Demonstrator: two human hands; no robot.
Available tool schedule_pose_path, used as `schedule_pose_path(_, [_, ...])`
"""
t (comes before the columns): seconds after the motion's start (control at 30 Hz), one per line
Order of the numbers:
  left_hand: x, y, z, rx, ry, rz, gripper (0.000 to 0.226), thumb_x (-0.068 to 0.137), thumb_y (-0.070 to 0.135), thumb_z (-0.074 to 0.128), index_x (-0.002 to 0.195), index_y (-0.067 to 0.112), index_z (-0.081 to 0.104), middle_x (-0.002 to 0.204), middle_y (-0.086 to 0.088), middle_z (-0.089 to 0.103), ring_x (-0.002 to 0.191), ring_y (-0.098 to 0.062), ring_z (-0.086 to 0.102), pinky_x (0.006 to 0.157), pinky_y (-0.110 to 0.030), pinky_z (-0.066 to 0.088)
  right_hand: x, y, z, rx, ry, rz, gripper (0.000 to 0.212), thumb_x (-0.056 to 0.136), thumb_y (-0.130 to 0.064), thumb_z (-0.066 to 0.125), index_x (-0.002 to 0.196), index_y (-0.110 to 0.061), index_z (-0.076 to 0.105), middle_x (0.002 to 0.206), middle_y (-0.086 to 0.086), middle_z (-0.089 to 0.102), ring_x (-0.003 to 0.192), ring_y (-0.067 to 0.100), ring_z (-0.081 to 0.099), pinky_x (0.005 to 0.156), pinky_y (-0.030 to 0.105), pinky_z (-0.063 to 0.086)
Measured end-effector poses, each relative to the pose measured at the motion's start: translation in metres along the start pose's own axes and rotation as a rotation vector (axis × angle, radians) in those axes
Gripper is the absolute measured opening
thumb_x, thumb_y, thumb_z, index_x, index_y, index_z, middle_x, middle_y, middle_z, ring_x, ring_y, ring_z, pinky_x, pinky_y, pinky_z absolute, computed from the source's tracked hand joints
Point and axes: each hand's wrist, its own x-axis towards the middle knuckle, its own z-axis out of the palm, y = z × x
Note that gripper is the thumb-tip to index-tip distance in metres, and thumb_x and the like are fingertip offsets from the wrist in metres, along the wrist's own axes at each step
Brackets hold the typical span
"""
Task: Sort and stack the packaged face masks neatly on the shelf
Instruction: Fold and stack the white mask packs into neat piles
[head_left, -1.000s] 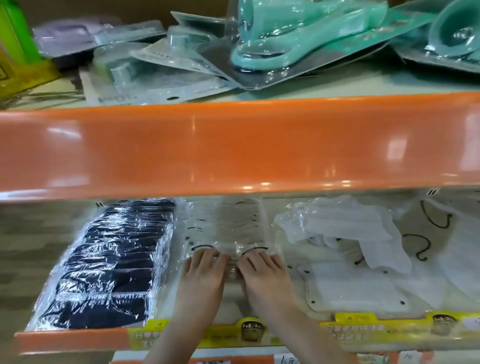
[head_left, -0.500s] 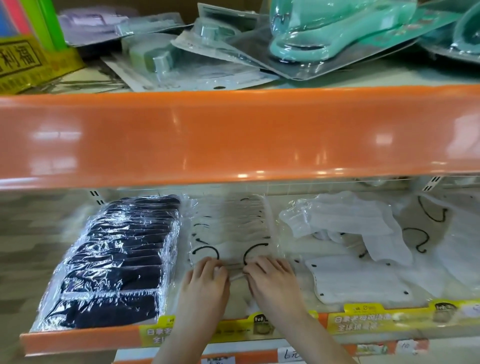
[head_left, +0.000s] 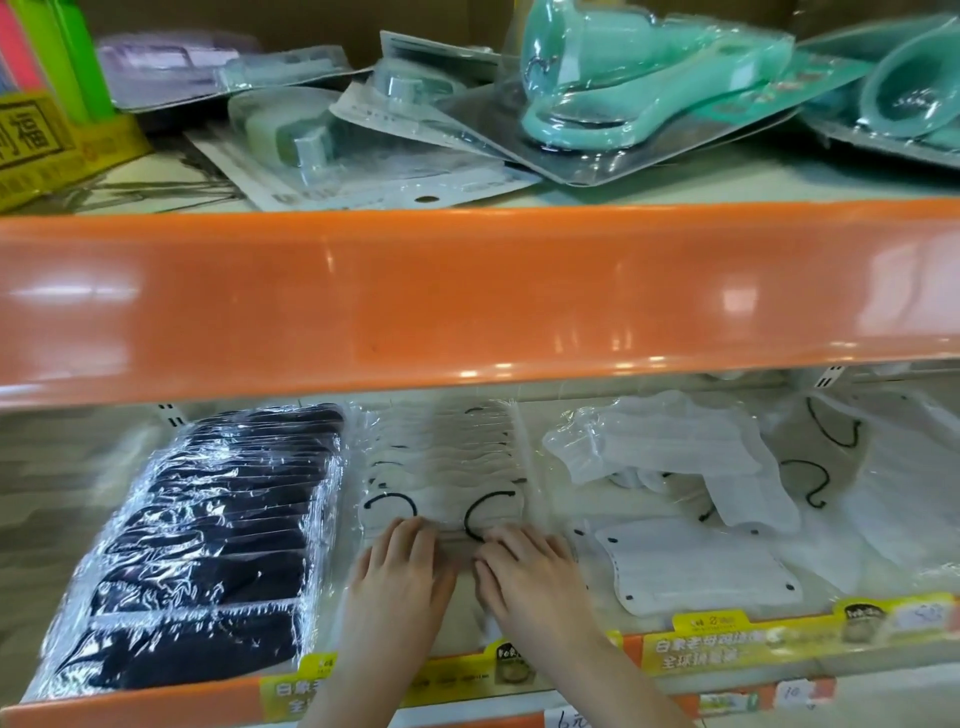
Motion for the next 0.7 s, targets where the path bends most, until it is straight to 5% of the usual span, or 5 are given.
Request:
schedule_pose_path(0.47, [0.023,0.058,0.004,-0.122,0.039,0.034,0.028,0.073,0.024,0.041,0.079,0.017,0.067,0.075,0.004,0.064,0.065,-0.021,0.063,0.050,-0.030,0.049,-0.001,0.042,-0.017,0.191,-0.022,0.109,0.020,0.078,-0.025,0.046,0.091,-0.026,0.060,0.095,-0.011,0.058,0.083,0.012,0.059,0.065,0.026,0.049])
schedule_pose_path(0.63, [0.043,0.097,0.021,-0.157,-0.064,0.067,0.029,0.078,0.025,0.041,0.080,0.018,0.069,0.079,0.004,0.066,0.070,-0.021,0.066,0.054,-0.031,0.051,-0.011,0.095,-0.030,0.096,-0.004,0.164,0.020,0.081,-0.027,0.046,0.086,-0.023,0.066,0.090,-0.009,0.060,0.081,0.016,0.061,0.062,0.030,0.051])
schedule_pose_path(0.7, [0.050,0.118,0.024,-0.163,-0.135,0.059,0.029,0.087,0.025,0.041,0.096,0.021,0.068,0.096,0.007,0.064,0.090,-0.019,0.064,0.069,-0.031,0.050,-0.016,0.113,-0.037,0.045,0.007,0.196,0.023,0.081,-0.027,0.045,0.084,-0.024,0.067,0.088,-0.010,0.061,0.080,0.015,0.062,0.061,0.030,0.051])
